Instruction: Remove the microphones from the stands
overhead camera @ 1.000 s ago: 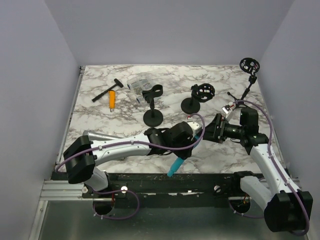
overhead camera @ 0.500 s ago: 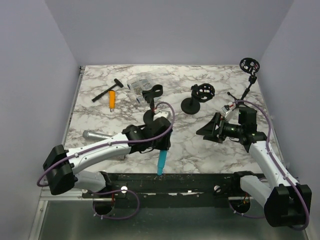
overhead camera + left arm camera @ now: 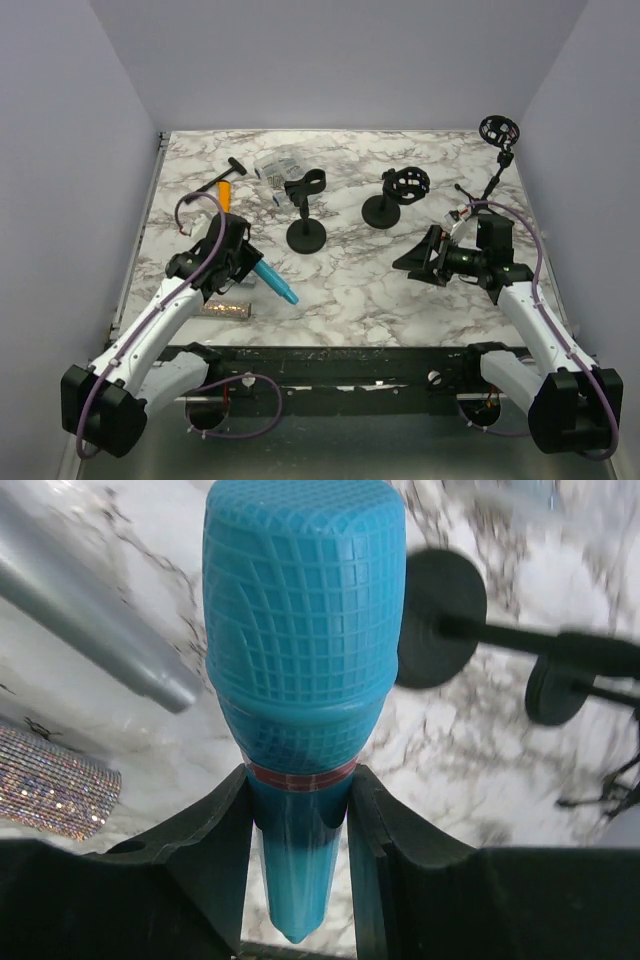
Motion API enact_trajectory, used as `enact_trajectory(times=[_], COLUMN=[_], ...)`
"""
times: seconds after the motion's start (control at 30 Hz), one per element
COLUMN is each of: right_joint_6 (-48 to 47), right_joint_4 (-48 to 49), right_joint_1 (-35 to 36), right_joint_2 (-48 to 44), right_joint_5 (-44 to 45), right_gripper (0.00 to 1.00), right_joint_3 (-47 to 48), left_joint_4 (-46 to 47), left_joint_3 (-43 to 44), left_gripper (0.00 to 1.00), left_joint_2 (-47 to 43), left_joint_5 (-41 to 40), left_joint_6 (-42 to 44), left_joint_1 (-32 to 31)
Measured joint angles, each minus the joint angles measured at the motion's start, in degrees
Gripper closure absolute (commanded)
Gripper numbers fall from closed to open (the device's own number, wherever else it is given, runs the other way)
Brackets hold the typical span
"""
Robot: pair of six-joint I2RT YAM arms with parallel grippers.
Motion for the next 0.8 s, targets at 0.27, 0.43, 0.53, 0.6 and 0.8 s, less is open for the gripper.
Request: enact_trajectory(times=[0.27, 0.43, 0.53, 0.6, 0.8], right_joint_6=[0.02, 0.48, 0.9, 1.05, 1.03], right_joint_4=[-0.42, -0.42, -0.44, -0.52, -1.31], right_joint_1=[0.0, 0.0, 0.0, 0.0, 0.0], right_joint_2=[-1.42, -2.82, -2.84, -3.06, -4.52], right_joint_5=[0.76, 1.05, 1.33, 1.57, 2.49], right_gripper=[0.0, 0.0, 0.0, 0.0, 0.0], right_joint_3=[-0.15, -0.9, -1.18, -1.25, -1.27], left_joint_4=[3.45, 5.53, 5.7, 6.05, 7.13], left_joint_3=[0.22, 2.71, 7.08, 10.1, 13.79], left_gripper=[1.0, 1.0, 1.0, 1.0, 0.93], left_joint_2=[7.76, 17.38, 23.02, 26.4, 33.77], left_joint_5=[4.96, 9.07, 9.22, 9.64, 12.85], left_joint_6=[-5.97, -7.48, -7.61, -7.65, -8.52], left_joint_1=[22.05, 29.77, 31.08, 31.8, 35.19])
